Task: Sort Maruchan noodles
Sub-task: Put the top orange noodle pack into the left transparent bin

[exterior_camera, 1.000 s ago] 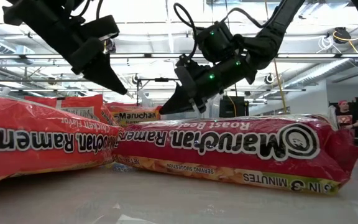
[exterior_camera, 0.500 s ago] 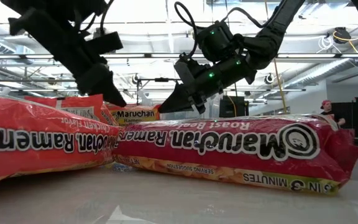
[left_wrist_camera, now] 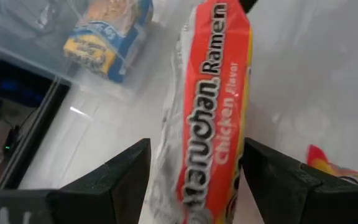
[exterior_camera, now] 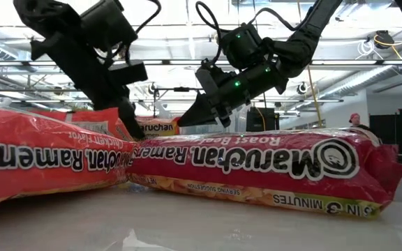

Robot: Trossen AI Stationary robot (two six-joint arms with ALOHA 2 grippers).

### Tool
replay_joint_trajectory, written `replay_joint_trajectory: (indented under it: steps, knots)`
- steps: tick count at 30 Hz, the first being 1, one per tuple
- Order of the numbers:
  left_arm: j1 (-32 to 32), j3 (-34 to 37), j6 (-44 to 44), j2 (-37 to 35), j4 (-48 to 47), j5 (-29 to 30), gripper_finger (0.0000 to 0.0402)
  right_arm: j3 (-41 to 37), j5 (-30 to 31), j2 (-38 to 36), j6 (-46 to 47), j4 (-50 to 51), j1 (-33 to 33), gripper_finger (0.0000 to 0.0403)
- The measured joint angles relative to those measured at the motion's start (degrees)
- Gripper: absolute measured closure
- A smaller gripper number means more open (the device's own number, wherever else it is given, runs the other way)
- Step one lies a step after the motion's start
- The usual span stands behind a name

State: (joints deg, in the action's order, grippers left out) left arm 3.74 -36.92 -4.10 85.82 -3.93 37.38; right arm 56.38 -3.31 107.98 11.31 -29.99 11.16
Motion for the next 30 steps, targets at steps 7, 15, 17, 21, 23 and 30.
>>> replay_joint_trajectory:
  steps: [7,15,17,21,23,30]
  knots:
    - [-1.9,0.0,3.1,2.6,5.3,-1.5,0.0151,0.0,0.0,0.0,0.0,1.3,0.0,0.0403]
    - [-2.3,0.0,5.1,2.8,6.0,-1.6,0.0174,0.0,0.0,0.0,0.0,2.2,0.1,0.0403]
    - [-2.3,0.0,5.1,2.8,5.8,-1.6,0.0197,0.0,0.0,0.0,0.0,1.6,0.2,0.0403]
    - [-2.2,0.0,5.4,2.4,5.5,-1.3,0.0253,0.0,0.0,0.0,0.0,1.3,0.2,0.0403]
    - [-2.0,0.0,5.8,2.3,5.4,-0.8,0.0274,0.0,0.1,-0.6,0.0,2.1,0.3,0.0401]
    - [-0.9,0.0,5.5,2.1,5.3,-0.8,0.0272,0.0,0.3,-7.3,-2.0,7.2,0.8,0.0353]
